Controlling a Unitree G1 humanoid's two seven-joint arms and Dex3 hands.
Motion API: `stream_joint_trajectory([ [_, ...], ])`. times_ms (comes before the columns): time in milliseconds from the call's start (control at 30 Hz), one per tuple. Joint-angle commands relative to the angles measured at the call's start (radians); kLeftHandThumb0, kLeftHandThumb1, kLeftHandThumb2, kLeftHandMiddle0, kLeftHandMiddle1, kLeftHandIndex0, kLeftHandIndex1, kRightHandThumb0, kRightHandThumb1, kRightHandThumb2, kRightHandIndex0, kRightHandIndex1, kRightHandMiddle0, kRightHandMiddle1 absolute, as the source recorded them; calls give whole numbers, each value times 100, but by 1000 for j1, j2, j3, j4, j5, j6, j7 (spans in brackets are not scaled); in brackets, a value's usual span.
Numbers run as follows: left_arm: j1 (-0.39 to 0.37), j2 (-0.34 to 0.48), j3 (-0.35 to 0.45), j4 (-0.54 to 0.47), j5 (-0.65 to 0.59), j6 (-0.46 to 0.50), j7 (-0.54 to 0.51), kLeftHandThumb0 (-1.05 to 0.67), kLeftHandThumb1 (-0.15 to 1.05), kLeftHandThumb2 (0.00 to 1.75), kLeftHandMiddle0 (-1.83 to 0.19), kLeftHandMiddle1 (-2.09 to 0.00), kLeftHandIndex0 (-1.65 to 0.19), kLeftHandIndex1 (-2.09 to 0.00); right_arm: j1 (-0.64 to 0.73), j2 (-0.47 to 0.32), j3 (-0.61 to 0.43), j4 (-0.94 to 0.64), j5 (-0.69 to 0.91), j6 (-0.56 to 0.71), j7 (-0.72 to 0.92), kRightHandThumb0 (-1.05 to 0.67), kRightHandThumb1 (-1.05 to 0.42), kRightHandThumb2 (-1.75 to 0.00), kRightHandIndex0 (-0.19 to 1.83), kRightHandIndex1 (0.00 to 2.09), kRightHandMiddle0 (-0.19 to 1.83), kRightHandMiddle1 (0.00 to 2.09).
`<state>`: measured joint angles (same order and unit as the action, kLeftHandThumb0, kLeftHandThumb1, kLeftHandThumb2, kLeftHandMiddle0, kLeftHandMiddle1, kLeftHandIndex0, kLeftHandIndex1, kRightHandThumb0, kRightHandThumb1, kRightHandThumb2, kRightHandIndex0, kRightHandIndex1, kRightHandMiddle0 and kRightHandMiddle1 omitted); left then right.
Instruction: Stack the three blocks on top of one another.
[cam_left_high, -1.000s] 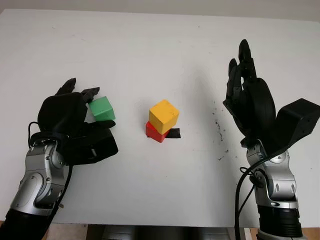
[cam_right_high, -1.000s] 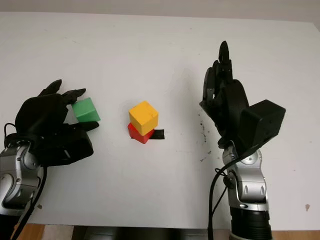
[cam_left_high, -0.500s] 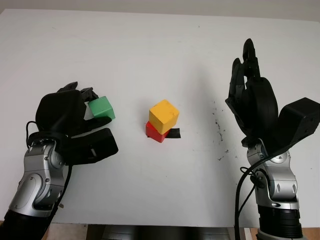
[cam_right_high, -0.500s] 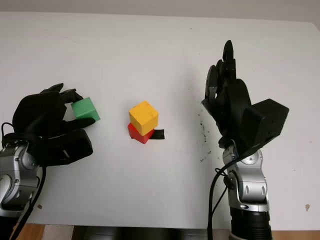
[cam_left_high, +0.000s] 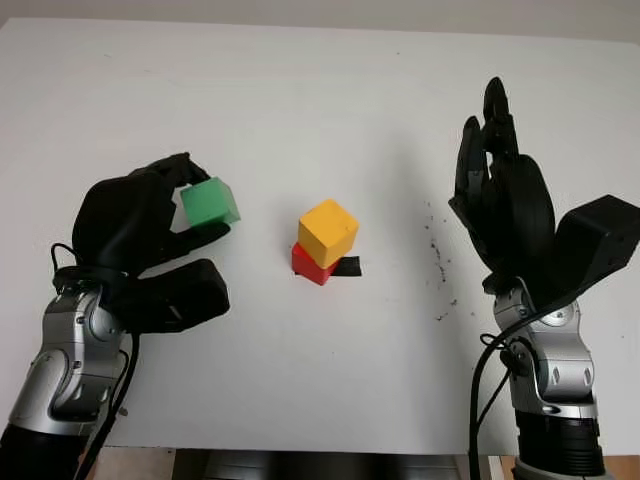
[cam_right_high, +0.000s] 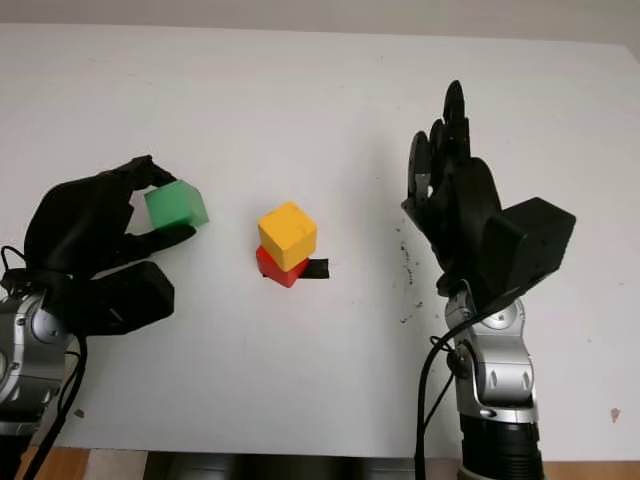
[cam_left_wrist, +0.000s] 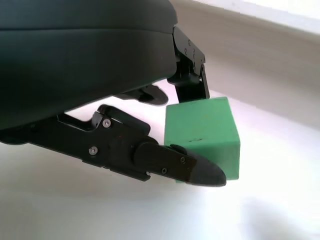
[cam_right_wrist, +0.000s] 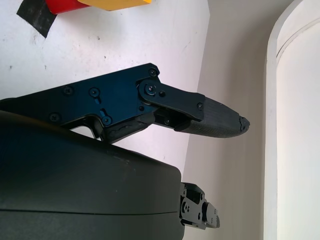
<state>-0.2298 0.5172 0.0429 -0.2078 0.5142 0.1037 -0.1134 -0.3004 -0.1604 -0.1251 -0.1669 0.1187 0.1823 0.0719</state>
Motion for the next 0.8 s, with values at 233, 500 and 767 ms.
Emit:
stream_joint_trajectory([
  [233, -97, 104, 84, 51, -364, -184, -266, -47, 105, 12, -37, -5, -56, -97, 0, 14, 2, 22, 0, -36, -1, -63, -105, -70, -19, 0, -19, 0],
  [500, -365, 207, -1, 233, -383, -237, -469, -45, 104, 7, -36, -6, -56, -102, 14, 30, 8, 13, -2, -28, -13, -64, -105, -67, -19, 0, -19, 0],
  [767, -651, 250, -69, 395, -320, -319, -538, -45, 103, 5, -38, -6, -59, -102, 17, 37, 10, 22, -6, -30, -14, -64, -105, -68, -19, 0, -19, 0],
])
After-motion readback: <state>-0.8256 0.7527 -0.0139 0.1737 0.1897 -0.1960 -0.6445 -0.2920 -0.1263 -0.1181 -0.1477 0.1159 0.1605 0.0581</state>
